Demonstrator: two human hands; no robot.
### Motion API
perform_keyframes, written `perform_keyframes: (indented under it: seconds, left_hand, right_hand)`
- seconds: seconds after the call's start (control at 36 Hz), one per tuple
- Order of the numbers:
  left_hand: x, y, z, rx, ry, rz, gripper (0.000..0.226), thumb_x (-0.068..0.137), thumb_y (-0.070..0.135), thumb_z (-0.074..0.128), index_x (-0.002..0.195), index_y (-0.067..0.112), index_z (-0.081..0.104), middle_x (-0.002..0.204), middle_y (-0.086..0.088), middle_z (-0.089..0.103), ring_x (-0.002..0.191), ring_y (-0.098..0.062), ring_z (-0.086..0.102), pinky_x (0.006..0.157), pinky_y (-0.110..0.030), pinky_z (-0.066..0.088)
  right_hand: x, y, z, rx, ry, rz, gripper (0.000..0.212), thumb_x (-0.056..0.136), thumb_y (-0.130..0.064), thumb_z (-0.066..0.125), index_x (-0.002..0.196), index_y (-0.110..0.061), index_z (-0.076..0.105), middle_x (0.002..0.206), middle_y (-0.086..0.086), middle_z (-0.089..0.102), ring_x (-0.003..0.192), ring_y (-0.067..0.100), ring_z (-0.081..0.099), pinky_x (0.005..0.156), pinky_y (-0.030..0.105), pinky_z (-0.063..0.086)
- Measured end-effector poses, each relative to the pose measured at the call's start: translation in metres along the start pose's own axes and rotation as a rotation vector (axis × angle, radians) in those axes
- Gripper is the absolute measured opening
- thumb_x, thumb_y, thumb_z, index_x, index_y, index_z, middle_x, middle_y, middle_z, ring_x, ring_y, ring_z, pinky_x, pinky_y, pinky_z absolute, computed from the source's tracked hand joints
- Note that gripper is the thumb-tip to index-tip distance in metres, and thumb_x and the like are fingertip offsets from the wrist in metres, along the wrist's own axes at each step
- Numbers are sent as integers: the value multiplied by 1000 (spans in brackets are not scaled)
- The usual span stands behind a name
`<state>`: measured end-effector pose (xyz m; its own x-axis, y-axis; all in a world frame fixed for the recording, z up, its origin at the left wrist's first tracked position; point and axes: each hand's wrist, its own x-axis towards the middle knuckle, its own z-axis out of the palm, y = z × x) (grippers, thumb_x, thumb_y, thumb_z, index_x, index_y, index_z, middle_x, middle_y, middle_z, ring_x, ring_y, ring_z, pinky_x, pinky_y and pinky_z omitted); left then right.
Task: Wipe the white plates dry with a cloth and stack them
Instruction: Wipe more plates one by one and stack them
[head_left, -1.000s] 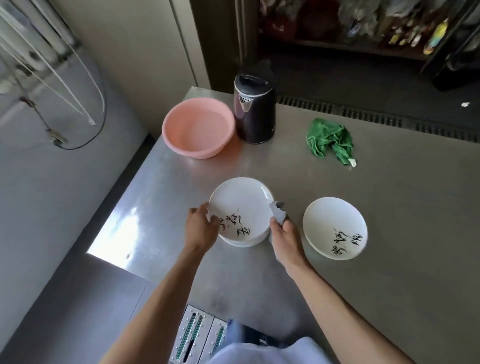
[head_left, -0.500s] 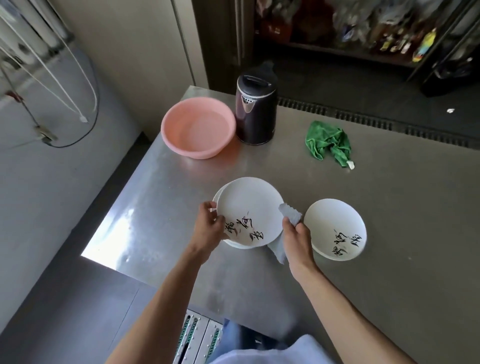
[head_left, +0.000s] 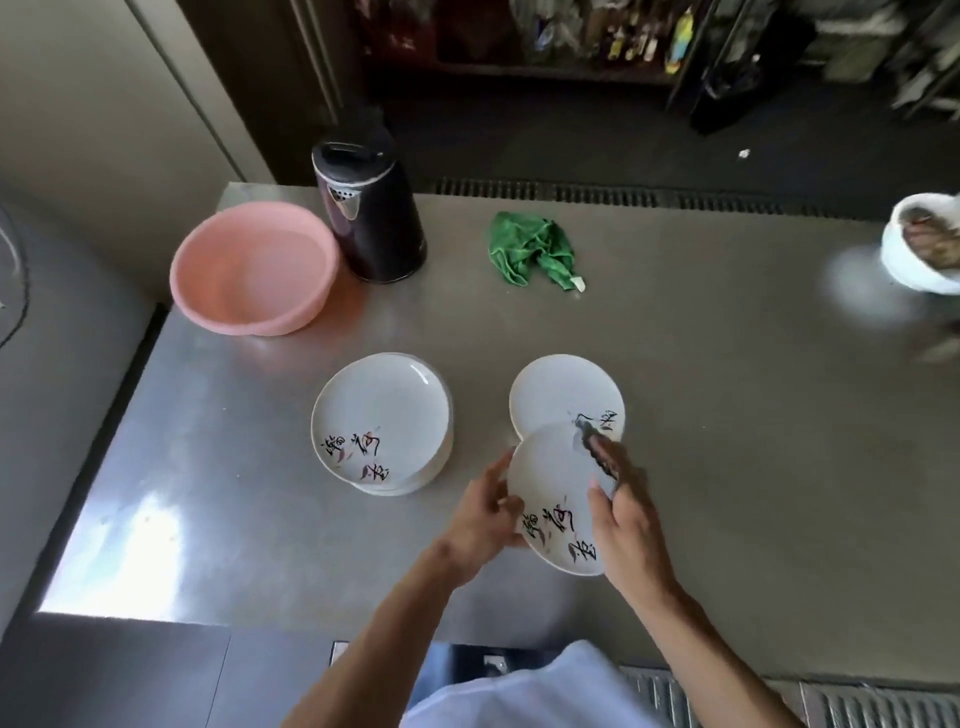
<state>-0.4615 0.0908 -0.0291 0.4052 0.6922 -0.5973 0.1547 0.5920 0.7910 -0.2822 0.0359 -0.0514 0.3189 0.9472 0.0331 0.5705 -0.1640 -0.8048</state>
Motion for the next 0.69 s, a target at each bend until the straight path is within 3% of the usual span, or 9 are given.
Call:
perform_keyframes:
  seconds: [0.08,0.17,0.25,0.31,0.44,0.53,0.64,0.69]
  left_hand:
    - [1,-17,14,37,-27,-90,61,101,-10,38,152,23,35,120,-19,65,97,-20,72,71,-35,64]
    - [0,-30,19,79,-50,-148,66,98,-14,36,153,22,39,123,-26,66,105,-33,71,80,-50,63]
    - [-3,-41,16,121,-48,-203,68,95,-15,35,149,26,45,118,-21,71,99,-27,74,83,-53,62]
    - [-3,-49,14,121,-39,-241,70,94,-16,34,151,24,43,119,-21,71,101,-28,73,81,-50,63]
    - [-1,-57,11,71,15,-278,71,92,-18,33,148,23,47,118,-22,70,97,-27,71,86,-56,60]
    - [4,-56,8,31,32,-245,69,92,-17,34,143,25,54,123,-16,71,102,-26,71,87,-57,60]
    - [6,-56,-3,-61,47,-263,67,87,-16,38,139,19,58,113,-16,74,99,-31,73,80,-53,61]
    - [7,-58,-9,-88,50,-275,70,75,-8,44,139,18,58,114,-21,72,104,-40,72,85,-58,60]
  right_hand:
    - [-29,31,7,-103,-128,27,52,97,-7,53,147,-20,46,157,-12,34,143,20,36,119,38,28]
    - [-55,54,16,-196,-254,51,50,99,-10,56,148,-12,45,157,-4,29,149,17,26,122,44,22]
    - [-71,66,24,-270,-380,67,55,104,-21,50,155,-14,31,163,1,18,152,8,6,126,39,10]
    - [-76,72,31,-347,-472,77,58,106,-30,43,157,-14,21,165,2,7,153,15,0,126,35,1]
    - [-60,65,54,-466,-554,68,60,106,-36,37,158,-14,19,166,6,5,155,24,1,125,39,1]
    - [-46,58,64,-515,-645,-25,61,106,-38,32,160,-20,11,167,-1,-2,155,21,-3,124,37,-4]
    - [-49,52,58,-469,-778,-205,55,107,-40,29,159,-25,18,166,-8,7,154,13,1,119,25,-11]
    - [-54,57,44,-451,-831,-272,54,106,-37,30,158,-25,22,164,-10,11,153,9,2,120,23,-12]
